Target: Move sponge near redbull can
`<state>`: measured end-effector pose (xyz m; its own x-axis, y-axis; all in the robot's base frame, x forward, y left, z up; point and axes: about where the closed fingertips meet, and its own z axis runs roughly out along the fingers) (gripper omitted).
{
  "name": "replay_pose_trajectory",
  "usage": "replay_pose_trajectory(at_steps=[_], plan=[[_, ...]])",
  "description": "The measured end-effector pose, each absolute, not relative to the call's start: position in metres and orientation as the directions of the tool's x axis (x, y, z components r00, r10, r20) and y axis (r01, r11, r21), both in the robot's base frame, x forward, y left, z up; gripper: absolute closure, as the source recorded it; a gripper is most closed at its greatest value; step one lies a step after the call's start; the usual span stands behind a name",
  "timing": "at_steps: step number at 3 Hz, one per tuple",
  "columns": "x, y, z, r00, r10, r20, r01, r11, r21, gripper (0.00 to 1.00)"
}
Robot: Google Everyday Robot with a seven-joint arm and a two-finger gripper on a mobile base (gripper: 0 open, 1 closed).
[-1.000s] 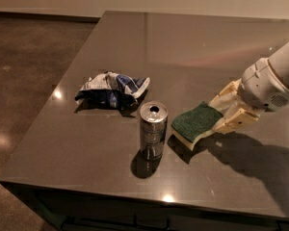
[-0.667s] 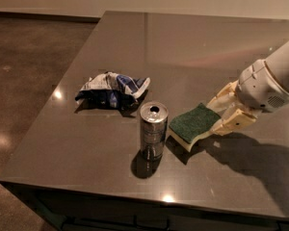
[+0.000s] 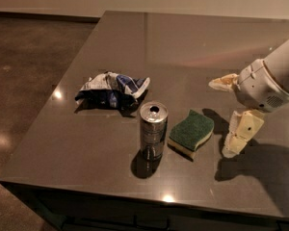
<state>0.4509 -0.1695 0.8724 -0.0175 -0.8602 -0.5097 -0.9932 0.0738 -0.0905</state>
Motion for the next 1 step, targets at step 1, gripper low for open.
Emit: replay_pose_trajectory(at_steps=[1], plan=[[0.4509, -0.1694, 0.8724, -0.017, -0.86, -0.51, -0.993, 0.074, -0.091, 0.0]])
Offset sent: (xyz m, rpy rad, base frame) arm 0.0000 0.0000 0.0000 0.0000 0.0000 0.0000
